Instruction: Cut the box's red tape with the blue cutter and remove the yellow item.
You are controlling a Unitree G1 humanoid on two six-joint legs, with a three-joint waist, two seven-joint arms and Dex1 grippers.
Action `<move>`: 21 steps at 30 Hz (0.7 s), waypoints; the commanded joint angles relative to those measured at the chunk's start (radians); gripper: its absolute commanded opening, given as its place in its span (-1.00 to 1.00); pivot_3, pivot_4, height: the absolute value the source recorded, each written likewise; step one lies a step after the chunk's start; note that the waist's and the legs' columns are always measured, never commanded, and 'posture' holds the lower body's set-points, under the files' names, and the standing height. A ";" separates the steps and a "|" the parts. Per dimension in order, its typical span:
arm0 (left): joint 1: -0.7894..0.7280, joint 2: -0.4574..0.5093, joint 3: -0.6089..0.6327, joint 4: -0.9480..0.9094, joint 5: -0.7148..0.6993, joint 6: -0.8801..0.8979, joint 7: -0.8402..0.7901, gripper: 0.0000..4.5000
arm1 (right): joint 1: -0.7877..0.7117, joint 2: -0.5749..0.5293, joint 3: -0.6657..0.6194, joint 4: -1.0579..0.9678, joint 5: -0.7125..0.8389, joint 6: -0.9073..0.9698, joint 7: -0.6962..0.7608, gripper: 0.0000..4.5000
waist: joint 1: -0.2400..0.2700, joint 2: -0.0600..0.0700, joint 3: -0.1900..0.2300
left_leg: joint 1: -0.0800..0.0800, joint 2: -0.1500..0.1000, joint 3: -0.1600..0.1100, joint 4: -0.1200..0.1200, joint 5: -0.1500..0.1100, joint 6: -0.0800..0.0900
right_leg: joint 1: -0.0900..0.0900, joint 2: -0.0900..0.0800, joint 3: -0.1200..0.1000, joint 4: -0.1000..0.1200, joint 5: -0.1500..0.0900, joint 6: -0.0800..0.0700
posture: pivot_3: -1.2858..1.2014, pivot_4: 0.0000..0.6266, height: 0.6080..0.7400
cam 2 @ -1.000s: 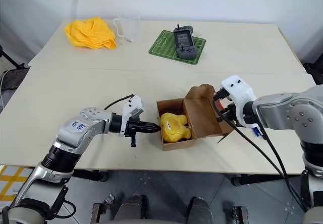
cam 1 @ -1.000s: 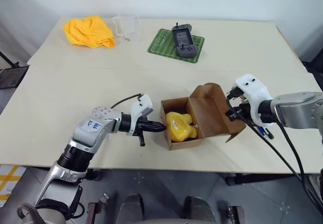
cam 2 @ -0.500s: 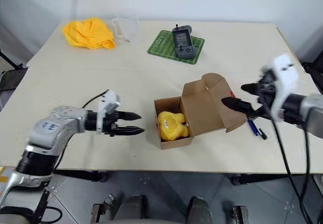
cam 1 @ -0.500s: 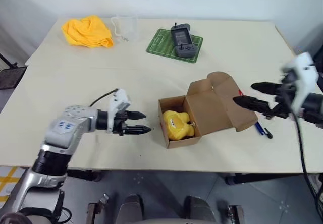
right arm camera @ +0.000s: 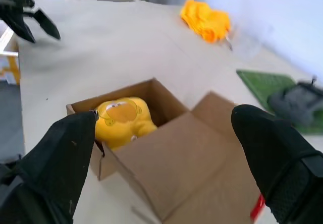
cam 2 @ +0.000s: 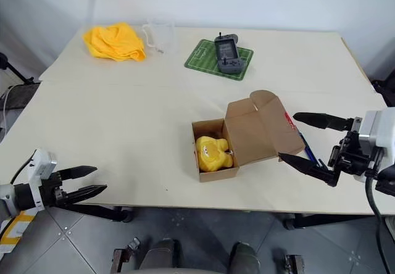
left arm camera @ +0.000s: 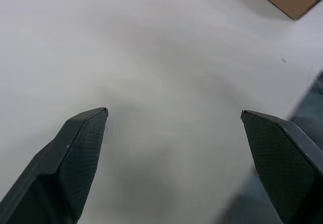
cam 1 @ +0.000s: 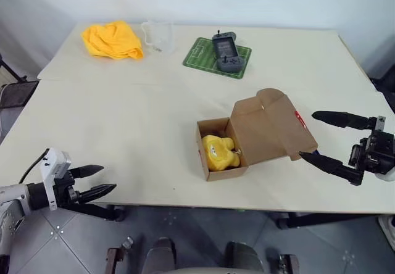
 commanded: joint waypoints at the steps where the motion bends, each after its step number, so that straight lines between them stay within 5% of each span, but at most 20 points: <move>1: -0.120 0.015 -0.041 -0.121 -0.066 0.038 0.030 0.99 | 0.003 0.000 -0.002 -0.013 0.017 -0.017 -0.004 1.00 | 0.009 0.000 0.000 | 0.000 0.000 0.000 0.000 0.000 0.000 | 0.001 0.000 0.000 0.000 0.000 0.000 | 0.03 -0.52 1.00; 9: -0.768 0.014 -0.540 -0.125 -0.063 0.379 -0.019 0.99 | 0.125 -0.051 -0.086 -0.104 0.092 0.084 0.006 1.00 | 0.022 0.000 0.000 | 0.005 0.000 0.000 -0.001 0.000 0.000 | 0.005 0.001 0.000 0.000 0.000 0.000 | 0.03 -0.52 1.00; 11: -0.921 -0.051 -0.659 -0.058 -0.001 0.385 -0.018 0.99 | 0.161 -0.029 -0.114 -0.132 0.087 0.083 -0.025 1.00 | 0.015 0.000 0.000 | 0.007 0.000 0.001 -0.002 0.000 0.000 | 0.006 0.000 0.000 0.000 0.000 0.000 | 0.03 -0.52 1.00; 21: -1.199 -0.328 -1.004 0.191 0.250 0.305 0.021 0.99 | 0.329 0.065 -0.220 -0.285 0.113 0.089 -0.160 1.00 | 0.007 -0.001 0.000 | 0.009 0.000 0.001 -0.004 0.000 0.000 | 0.009 0.001 0.000 -0.004 0.000 0.000 | 0.03 -0.52 1.00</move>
